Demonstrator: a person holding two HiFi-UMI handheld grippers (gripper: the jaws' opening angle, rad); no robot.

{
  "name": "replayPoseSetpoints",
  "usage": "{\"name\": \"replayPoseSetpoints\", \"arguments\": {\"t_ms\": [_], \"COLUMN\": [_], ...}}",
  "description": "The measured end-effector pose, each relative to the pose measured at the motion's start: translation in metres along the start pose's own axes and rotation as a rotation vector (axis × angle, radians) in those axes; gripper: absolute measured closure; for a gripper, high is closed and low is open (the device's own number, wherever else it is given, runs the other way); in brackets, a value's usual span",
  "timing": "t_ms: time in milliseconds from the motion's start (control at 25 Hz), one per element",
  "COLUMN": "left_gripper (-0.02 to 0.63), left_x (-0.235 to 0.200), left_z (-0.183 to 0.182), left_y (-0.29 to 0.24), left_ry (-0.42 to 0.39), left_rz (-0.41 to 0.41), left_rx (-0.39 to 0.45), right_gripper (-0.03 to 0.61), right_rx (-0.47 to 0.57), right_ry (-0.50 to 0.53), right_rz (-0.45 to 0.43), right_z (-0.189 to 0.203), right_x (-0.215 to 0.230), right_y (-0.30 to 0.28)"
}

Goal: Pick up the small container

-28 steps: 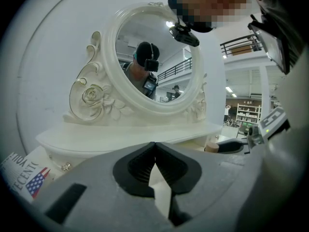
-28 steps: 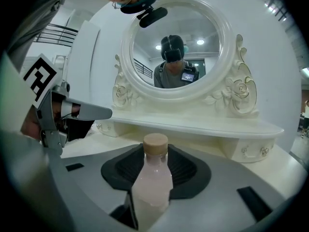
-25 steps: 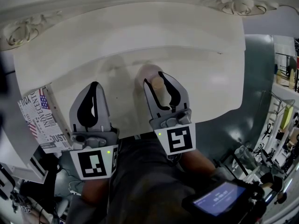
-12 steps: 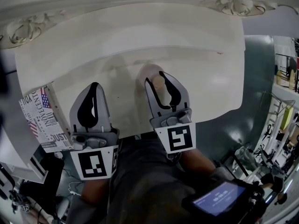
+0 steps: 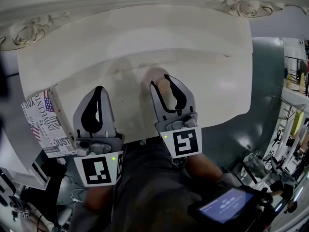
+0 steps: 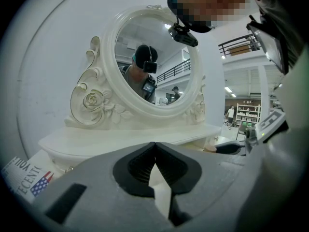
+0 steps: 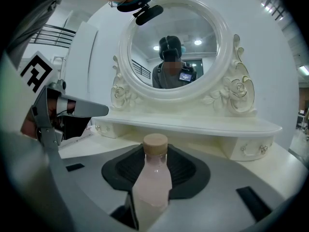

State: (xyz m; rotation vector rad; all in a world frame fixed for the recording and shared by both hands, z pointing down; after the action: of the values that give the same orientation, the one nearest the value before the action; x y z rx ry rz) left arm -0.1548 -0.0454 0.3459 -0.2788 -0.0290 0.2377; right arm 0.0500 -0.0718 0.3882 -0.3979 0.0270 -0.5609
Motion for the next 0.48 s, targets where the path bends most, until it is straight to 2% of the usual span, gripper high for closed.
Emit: {"name": "replayPoseSetpoints", "arguments": {"t_ms": [480], "left_gripper": [0.6], "left_x": [0.0012], "left_z": [-0.0018], "left_y": [0.0011], "left_ry": [-0.001], "left_rz": [-0.004], "left_rx": [0.005], "right_gripper": [0.433], "right_rx": [-0.003], "right_ry": [-0.003], "right_rz": [-0.007], "right_z": [-0.0003], "right_x": [-0.0007], "right_y": [-0.0002]}}
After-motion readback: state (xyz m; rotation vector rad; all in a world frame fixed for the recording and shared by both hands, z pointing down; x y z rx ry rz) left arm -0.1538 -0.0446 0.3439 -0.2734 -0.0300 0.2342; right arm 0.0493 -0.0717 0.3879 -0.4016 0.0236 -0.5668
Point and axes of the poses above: the fingertips, and each gripper's own axes: y backward along the fingers, x to its right, z out of its underside, the point moved 10 cm from there along y, backward along the fingers, and after that the axes turned 5 degrees about -y, right-handed, at the moved point
